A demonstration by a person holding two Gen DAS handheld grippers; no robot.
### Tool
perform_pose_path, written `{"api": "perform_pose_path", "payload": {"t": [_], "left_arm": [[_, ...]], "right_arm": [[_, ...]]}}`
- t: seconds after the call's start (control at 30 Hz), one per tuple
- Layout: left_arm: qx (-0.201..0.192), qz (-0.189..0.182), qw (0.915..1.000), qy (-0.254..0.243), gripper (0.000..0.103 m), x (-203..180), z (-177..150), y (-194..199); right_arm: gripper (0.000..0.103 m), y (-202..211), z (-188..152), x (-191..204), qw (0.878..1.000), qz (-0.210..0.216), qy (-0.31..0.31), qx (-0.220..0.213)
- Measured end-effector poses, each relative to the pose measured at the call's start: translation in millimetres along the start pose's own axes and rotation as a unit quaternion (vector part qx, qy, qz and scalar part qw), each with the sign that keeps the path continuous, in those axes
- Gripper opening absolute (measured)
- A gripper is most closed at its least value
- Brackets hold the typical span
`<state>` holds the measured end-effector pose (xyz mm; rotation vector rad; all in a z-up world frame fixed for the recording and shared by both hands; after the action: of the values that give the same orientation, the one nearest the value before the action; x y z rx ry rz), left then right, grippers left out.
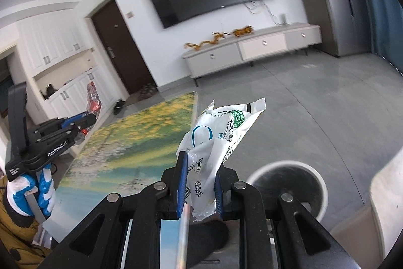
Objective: Collect trash
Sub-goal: 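Carry both bags over the white bin and open both tools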
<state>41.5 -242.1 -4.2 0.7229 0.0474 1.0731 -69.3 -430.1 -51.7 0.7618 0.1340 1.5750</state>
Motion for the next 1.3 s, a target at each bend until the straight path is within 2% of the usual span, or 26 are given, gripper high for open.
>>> {"api": "perform_pose_path", "payload": {"t": [0.3, 0.4, 0.53, 0.7, 0.87, 1.07, 1.13, 1.17, 1.23, 1.27, 1.3], "left_arm": [[0.028, -0.054, 0.9951, -0.078, 0.014, -98, 20, -51], [0.046, -0.087, 0.9912, -0.09, 0.014, -126, 27, -69], [0.091, -0.137, 0.9824, -0.088, 0.014, -157, 31, -100], [0.141, -0.176, 0.972, -0.065, 0.014, -178, 28, -130], [0.177, -0.191, 0.9648, -0.037, 0.015, -191, 26, -155], [0.193, -0.201, 0.9597, -0.032, 0.015, -204, 26, -168], [0.194, -0.207, 0.9585, -0.027, 0.015, -207, 28, -170], [0.195, -0.211, 0.9576, -0.023, 0.019, -207, 29, -171], [0.196, -0.221, 0.9554, -0.011, 0.034, -206, 30, -174], [0.194, -0.223, 0.9554, -0.006, 0.047, -204, 31, -174], [0.188, -0.224, 0.9562, -0.001, 0.054, -202, 33, -172]], "right_arm": [[0.02, -13, -19, -61, 0.998, -0.025, -0.047, 0.029], [0.02, -23, -23, -77, 0.997, -0.033, -0.056, 0.042], [0.02, -42, -29, -101, 0.994, -0.053, -0.073, 0.067], [0.02, -63, -42, -123, 0.989, -0.073, -0.092, 0.093], [0.021, -82, -47, -136, 0.985, -0.089, -0.095, 0.113], [0.021, -98, -53, -143, 0.981, -0.097, -0.101, 0.133], [0.024, -103, -56, -147, 0.979, -0.103, -0.107, 0.14], [0.026, -105, -57, -146, 0.978, -0.107, -0.108, 0.143], [0.04, -108, -61, -151, 0.976, -0.115, -0.114, 0.146], [0.05, -108, -62, -154, 0.975, -0.117, -0.117, 0.145], [0.053, -107, -64, -156, 0.975, -0.119, -0.121, 0.144]]}}
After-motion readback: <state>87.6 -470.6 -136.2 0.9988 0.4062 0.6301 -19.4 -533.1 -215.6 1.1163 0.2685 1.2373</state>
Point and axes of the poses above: each gripper's, at about its wrist camera, not at the fingertips, and y roughly against the way its jaws point, x to its left, z to its top, the point moved 3 cm from there along -y, roughly the way its jaws point, and after that the axes turned 1 degree about z, right-handed, at the moved point
